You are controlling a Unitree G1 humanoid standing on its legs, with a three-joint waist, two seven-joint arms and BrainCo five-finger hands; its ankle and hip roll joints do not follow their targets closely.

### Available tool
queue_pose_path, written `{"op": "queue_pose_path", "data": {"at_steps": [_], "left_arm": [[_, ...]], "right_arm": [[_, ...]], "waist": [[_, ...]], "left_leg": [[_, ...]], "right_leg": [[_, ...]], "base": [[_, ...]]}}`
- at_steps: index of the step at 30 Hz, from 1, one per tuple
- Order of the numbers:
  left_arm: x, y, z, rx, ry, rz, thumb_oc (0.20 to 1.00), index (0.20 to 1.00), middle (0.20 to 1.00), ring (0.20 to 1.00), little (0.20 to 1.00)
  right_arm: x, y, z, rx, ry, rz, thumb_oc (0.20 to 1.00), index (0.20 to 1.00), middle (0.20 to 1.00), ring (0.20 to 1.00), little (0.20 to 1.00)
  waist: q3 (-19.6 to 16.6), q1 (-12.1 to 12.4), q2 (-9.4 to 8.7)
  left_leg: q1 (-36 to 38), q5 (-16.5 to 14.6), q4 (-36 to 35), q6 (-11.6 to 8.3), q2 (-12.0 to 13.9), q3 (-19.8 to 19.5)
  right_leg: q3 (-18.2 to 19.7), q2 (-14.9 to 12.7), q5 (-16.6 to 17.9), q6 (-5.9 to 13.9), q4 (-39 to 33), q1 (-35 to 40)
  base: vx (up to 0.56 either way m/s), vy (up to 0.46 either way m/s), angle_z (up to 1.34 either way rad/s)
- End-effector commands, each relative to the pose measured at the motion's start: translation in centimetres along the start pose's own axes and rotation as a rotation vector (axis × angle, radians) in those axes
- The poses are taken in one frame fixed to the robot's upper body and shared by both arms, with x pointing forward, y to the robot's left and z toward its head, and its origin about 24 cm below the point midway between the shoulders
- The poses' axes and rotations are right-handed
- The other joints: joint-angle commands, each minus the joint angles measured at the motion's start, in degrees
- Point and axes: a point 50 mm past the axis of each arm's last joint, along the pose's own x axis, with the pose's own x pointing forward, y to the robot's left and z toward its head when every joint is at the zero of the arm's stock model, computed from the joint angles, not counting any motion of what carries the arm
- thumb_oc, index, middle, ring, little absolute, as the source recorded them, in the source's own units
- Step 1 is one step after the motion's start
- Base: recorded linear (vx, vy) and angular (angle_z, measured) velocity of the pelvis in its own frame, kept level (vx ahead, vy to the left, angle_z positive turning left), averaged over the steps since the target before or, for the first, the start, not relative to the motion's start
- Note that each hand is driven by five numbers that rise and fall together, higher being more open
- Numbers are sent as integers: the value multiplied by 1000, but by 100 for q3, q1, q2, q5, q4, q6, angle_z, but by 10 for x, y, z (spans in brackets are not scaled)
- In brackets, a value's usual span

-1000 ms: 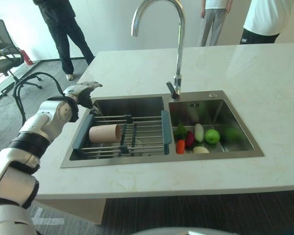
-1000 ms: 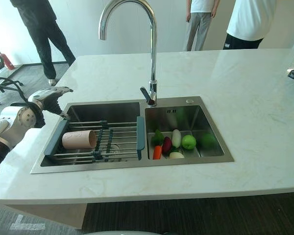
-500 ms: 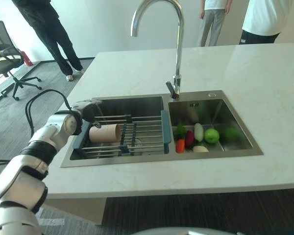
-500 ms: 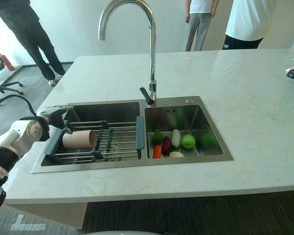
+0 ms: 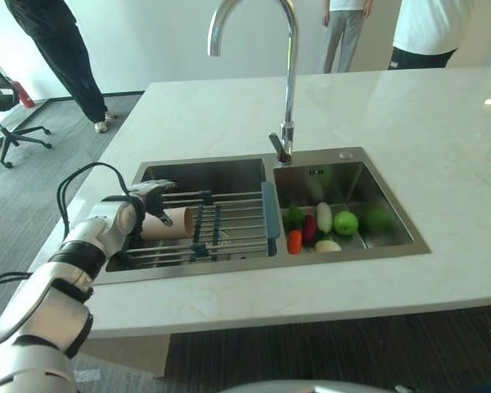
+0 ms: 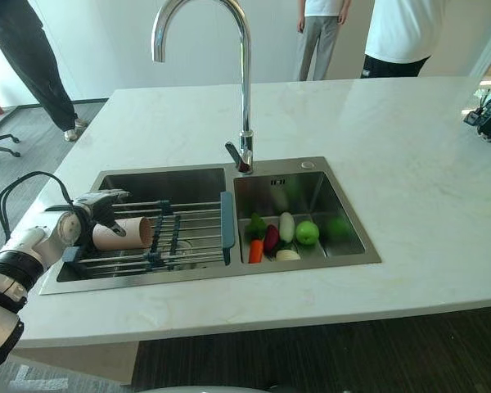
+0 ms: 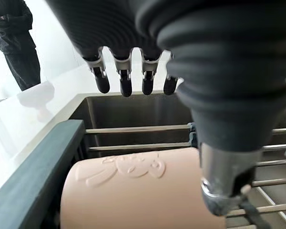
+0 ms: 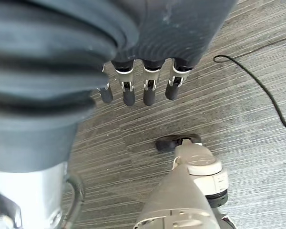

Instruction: Place the dishes in the dishwasher.

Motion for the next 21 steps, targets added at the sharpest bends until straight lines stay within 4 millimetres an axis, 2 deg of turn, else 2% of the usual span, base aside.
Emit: {"op": "queue_pose_path", "data": {"at_steps": [1, 8, 21], "left_arm": [[2, 34, -10, -8, 66, 108, 1000, 1000, 1000, 1000, 1000], [-1, 29, -28, -16, 131, 92, 1000, 1000, 1000, 1000, 1000], [-5, 16, -41, 8, 184, 64, 1000, 1000, 1000, 1000, 1000]], "right_arm": [[-5, -13, 28, -79, -66, -23, 1000, 1000, 1000, 1000, 1000], [-7, -17, 33, -85, -84, -31, 1000, 1000, 1000, 1000, 1000], [-7, -15, 35, -92, -106, -23, 1000, 1000, 1000, 1000, 1000]], "waist": [[284, -104, 18], [395, -150, 17], [415, -100, -24]], "left_leg": [[167, -310, 42, -224, 175, 228], [86, -272, 42, -242, 190, 279], [72, -269, 42, -252, 193, 237]], "right_leg": [[112, -343, -175, 804, 5, 24], [174, -349, -140, 810, 5, -76], [150, -361, -164, 807, 5, -56]], "base": [[-6, 2, -7], [-1, 0, -1], [0, 0, 0]]}}
